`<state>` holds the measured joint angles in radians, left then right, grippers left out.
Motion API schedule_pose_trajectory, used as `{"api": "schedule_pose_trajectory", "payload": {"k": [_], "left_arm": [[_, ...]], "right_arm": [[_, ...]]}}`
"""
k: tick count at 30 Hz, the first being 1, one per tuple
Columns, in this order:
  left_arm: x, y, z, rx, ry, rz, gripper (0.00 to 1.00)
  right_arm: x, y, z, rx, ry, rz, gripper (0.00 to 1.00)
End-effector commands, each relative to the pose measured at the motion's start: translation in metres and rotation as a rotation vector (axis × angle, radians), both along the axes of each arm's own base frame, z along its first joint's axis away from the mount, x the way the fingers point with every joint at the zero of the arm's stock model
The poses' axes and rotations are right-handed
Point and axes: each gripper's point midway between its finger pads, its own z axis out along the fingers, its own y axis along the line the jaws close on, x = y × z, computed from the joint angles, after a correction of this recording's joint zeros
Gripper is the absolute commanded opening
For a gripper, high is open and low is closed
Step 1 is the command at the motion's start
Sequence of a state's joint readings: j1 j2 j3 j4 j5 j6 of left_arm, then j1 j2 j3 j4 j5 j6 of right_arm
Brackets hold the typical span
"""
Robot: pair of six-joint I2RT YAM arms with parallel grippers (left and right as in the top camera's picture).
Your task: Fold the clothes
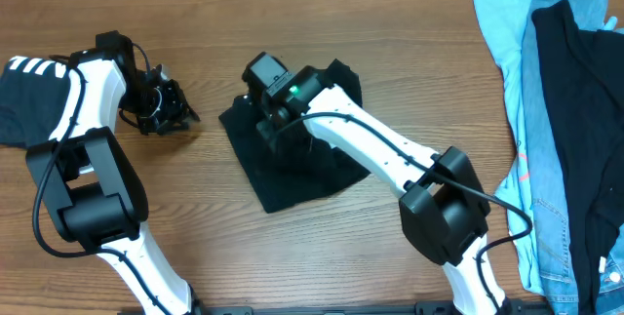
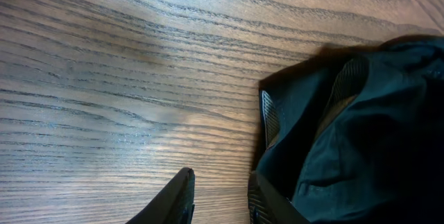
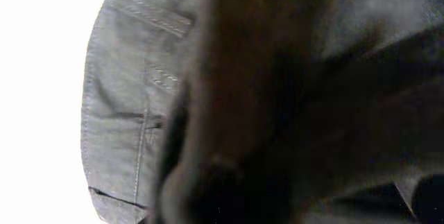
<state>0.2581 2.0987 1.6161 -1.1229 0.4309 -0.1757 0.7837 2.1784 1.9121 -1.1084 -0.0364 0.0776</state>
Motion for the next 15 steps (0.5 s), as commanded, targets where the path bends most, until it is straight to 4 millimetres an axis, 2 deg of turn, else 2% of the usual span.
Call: {"api": "schedule_pose_trajectory", "payload": {"k": [1,3,4,5,7,8,10,11,12,13,14,15], "left_arm": [[0.003,0.004,0.0,-0.001,-0.011,-0.008,0.3],[0.004,0.004,0.0,-0.001,-0.012,-0.008,0.3],[0.004,0.004,0.0,-0.001,-0.012,-0.008,0.3],[0.004,0.004,0.0,-0.001,-0.012,-0.008,0.3],[0.004,0.004,0.0,-0.001,-0.013,-0.008,0.31],[0.004,0.004,0.0,-0.001,-0.013,-0.008,0.31],[0.004,0.004,0.0,-0.001,-0.013,-0.008,0.31],[0.004,0.004,0.0,0.0,-0.014,-0.008,0.31],[0.004,0.004,0.0,0.001,-0.016,-0.008,0.31],[0.005,0.005,0.0,0.001,-0.018,-0.008,0.31],[0.005,0.005,0.0,0.001,-0.018,-0.008,0.31],[0.005,0.005,0.0,0.002,-0.018,-0.008,0.31]], "right_arm": [[-0.002,0.013,0.009,0.031,-0.023,0.025,0.26],[-0.006,0.017,0.009,0.042,-0.012,0.034,0.27],[-0.014,0.024,0.01,0.062,0.005,0.078,0.38],[-0.019,0.029,0.01,0.081,0.018,0.095,0.52],[-0.029,0.037,0.012,0.11,0.04,0.165,0.58],[-0.031,0.034,0.011,0.093,0.041,0.188,0.62],[-0.017,0.012,0.013,-0.001,-0.018,0.138,0.68],[-0.011,0.003,0.024,-0.023,-0.059,0.12,0.68],[-0.003,-0.005,0.044,-0.023,-0.113,0.099,0.69],[0.006,-0.014,0.069,-0.01,-0.185,0.069,0.69],[0.024,-0.032,0.1,-0.009,-0.287,-0.043,0.69],[0.033,-0.046,0.114,-0.017,-0.335,-0.111,0.7]]}}
